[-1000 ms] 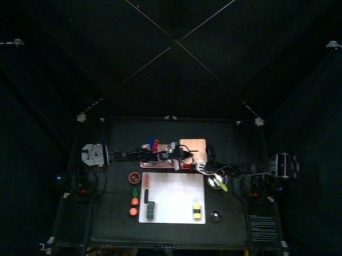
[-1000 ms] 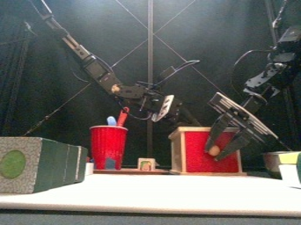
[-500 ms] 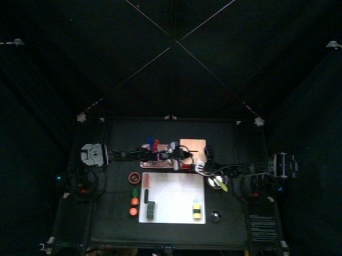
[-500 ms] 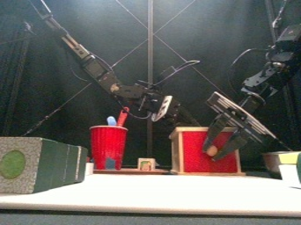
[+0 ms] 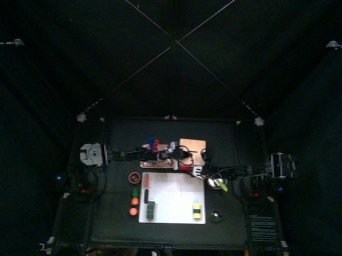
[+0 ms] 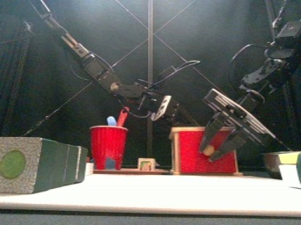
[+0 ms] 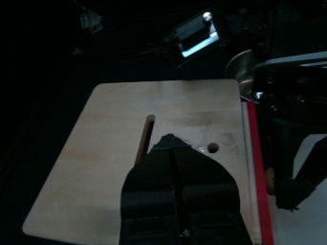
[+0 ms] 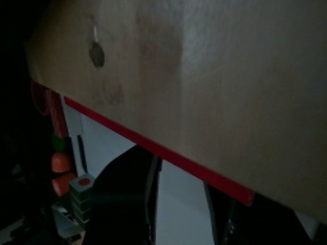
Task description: Open drawer
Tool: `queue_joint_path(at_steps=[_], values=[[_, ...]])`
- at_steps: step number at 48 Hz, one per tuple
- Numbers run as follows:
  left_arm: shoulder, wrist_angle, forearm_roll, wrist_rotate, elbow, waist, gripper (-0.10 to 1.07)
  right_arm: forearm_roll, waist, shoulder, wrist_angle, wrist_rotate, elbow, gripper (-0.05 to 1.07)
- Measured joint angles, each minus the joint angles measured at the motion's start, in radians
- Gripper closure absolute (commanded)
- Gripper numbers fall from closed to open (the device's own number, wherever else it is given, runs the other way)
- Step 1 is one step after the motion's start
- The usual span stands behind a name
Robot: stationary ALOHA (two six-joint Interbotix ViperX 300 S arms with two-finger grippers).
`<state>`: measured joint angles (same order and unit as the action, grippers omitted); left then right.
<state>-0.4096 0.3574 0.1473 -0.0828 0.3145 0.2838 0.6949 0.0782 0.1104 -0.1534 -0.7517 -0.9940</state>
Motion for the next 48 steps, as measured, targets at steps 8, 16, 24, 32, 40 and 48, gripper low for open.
queue_joint_path(at_steps=[8,16,24,32,40,48], values=[[-0.009,0.0,-0.005,-0.002,-0.006,0.002,0.98,0.011,-0.057,0.0,-0.011,0.0,0.018,0.53],[-0.012,-0.002,-0.005,-0.002,-0.009,0.002,0.98,0.02,-0.077,0.0,-0.02,0.003,0.018,0.53],[-0.012,0.0,-0.005,0.0,-0.011,0.002,0.98,0.014,-0.077,0.0,-0.021,0.003,0.014,0.42],[-0.012,0.0,-0.005,-0.002,-0.009,0.002,0.98,0.025,-0.074,0.009,-0.023,0.002,-0.011,0.19],[-0.012,-0.002,-0.005,-0.002,-0.009,0.002,0.98,0.035,-0.046,0.015,-0.026,0.002,-0.02,0.19],[-0.012,-0.002,-0.005,-0.002,-0.011,0.002,0.98,0.034,-0.003,0.017,-0.044,0.005,-0.021,0.24]])
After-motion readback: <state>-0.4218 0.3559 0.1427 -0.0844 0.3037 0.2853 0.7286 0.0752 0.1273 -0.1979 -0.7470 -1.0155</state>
